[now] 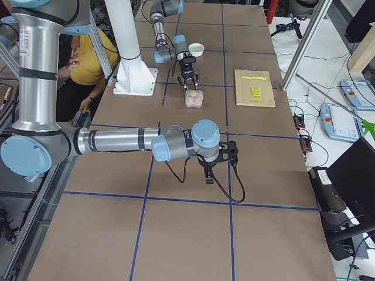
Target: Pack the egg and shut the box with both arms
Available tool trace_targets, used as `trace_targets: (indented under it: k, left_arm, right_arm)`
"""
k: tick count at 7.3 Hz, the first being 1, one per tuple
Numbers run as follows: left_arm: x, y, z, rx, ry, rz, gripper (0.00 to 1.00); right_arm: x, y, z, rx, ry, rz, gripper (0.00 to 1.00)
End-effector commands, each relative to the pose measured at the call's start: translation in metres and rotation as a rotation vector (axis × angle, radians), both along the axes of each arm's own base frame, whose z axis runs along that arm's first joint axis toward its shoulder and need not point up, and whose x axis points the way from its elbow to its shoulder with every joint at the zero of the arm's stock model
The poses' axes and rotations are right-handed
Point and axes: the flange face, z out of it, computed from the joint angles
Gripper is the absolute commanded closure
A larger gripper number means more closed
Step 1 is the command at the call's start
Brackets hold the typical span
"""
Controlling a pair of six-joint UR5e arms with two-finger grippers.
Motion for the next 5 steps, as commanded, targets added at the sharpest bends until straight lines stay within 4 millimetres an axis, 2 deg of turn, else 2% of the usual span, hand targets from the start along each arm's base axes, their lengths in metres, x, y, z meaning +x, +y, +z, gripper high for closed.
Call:
trace_targets:
  k: [1,2,3,4,5]
  left_arm:
    - [-0.003,-0.004,-0.002,-0.006,0.006,-0.010,0.26]
    - [-0.007,-0.008,-0.004,-0.016,0.011,-0.015,0.13]
    - [-0.020,-0.023,-0.011,-0.018,0.025,-0.029,0.02]
    - [-0.037,-0.040,-0.011,-0.038,0.029,-0.003,0.01]
    - [-0.065,-0.072,-0.007,-0.059,-0.051,0.054,0.01]
  right_arm:
    - [0.000,0.000,0.000,-0.001,0.000,0.000,0.00]
    - [0.000,0.000,0.000,-0.001,0.000,0.000,0.00]
    - [0.000,0.000,0.000,0.001,-0.001,0.000,0.00]
    - [0.000,0.000,0.000,0.001,-0.001,0.000,0.00]
    - [0.000,0.000,0.000,-0.001,-0.001,0.000,0.00]
